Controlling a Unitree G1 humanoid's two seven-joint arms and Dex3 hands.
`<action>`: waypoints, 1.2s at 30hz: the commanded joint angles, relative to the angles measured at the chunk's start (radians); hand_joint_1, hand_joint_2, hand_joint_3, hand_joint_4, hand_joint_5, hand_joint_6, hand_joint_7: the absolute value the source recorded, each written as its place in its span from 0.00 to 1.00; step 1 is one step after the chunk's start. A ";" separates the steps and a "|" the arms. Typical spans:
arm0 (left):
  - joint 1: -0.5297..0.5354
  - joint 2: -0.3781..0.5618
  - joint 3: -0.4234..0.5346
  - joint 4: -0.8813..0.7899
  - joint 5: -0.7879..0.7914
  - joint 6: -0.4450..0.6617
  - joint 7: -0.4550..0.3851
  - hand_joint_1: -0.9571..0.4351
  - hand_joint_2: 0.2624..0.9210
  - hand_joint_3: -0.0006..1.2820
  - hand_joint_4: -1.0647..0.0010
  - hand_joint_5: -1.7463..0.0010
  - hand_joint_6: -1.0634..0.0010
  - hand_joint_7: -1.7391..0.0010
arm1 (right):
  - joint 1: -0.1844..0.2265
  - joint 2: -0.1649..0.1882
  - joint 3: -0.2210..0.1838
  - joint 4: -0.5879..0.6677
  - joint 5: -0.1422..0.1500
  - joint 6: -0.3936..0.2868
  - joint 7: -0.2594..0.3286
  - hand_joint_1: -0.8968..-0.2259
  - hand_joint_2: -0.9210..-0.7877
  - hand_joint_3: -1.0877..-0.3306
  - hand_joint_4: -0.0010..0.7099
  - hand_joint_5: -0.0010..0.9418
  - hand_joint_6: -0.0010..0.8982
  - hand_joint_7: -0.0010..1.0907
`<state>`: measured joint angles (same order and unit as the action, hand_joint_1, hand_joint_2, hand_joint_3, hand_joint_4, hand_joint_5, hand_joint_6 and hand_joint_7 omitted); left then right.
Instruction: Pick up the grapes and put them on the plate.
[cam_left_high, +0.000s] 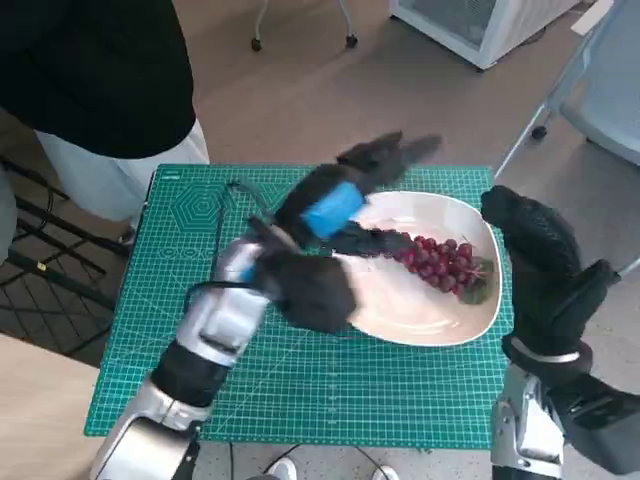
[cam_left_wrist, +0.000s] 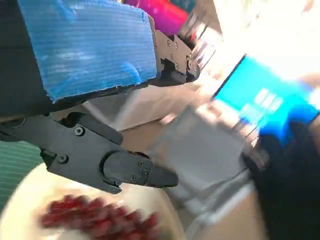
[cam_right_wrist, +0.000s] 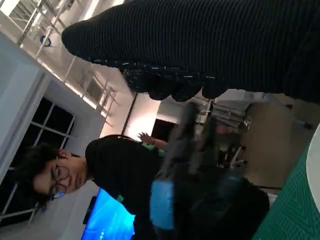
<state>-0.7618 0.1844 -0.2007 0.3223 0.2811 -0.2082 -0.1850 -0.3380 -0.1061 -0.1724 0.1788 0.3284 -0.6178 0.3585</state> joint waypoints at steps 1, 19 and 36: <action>0.054 -0.006 0.097 0.009 -0.155 -0.109 -0.019 0.26 1.00 0.28 0.77 0.99 0.70 0.98 | 0.008 0.005 0.004 0.009 0.012 0.017 0.006 0.36 0.00 0.51 0.47 0.00 0.08 0.31; 0.242 -0.070 0.336 0.008 -0.723 -0.203 -0.329 0.23 1.00 0.36 0.83 1.00 0.74 1.00 | 0.000 -0.007 0.011 0.005 0.029 0.027 0.024 0.36 0.00 0.51 0.47 0.00 0.07 0.30; 0.342 -0.074 0.381 -0.094 -0.726 -0.165 -0.300 0.25 1.00 0.38 0.80 0.99 0.73 0.99 | -0.012 -0.004 0.023 0.011 0.025 0.032 0.033 0.36 0.00 0.51 0.47 0.00 0.07 0.31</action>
<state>-0.4551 0.1150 0.1712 0.2661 -0.4361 -0.3938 -0.4998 -0.3493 -0.1118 -0.1538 0.1759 0.3504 -0.5993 0.3807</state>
